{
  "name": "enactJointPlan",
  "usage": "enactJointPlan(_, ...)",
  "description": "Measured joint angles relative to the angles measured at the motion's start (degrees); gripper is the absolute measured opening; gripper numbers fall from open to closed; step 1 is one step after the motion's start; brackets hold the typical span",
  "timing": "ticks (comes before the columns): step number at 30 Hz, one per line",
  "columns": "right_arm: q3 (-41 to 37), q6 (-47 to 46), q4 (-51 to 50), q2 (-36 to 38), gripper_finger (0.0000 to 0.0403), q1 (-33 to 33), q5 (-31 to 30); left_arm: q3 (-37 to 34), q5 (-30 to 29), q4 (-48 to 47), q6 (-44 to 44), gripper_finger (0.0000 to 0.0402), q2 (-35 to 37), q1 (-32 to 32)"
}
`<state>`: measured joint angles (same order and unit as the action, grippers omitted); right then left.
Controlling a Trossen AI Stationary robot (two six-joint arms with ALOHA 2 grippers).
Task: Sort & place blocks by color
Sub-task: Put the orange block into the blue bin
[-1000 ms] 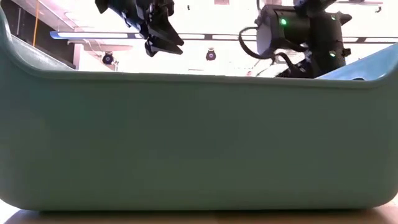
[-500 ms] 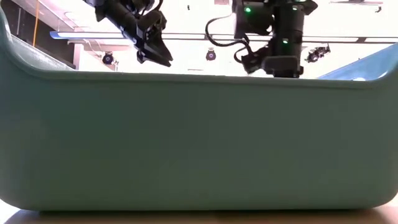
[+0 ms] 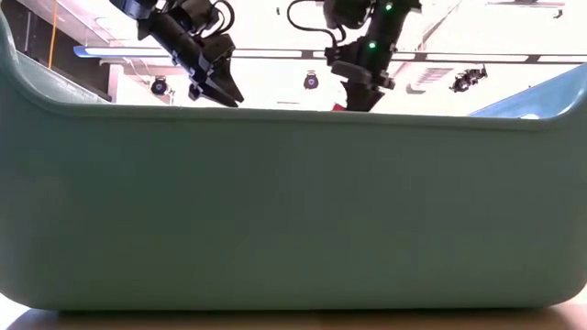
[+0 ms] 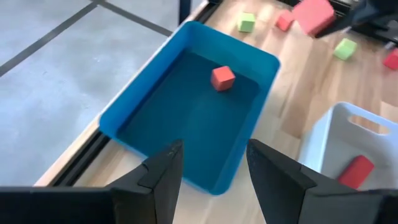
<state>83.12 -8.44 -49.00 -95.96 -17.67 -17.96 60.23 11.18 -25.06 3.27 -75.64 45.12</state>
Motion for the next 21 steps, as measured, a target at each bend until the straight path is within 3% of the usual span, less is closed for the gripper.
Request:
enactJointPlan(9,-0.79,4.39,15.85,-0.3,0.0103,-10.09,7.97,0.0,-0.06,0.03,3.18,0.0168,-0.06,5.08)
enactJointPlan(15,-0.79,4.43,21.39,-2.39,0.0103,-14.69,14.99,-0.04,-4.0,-0.06,-1.05,0.0168,-1.68,7.95)
enactJointPlan(21,-0.81,4.43,24.21,-7.14,0.0103,-17.51,20.5,-0.04,-4.37,0.03,-5.07,0.0168,-4.68,10.04)
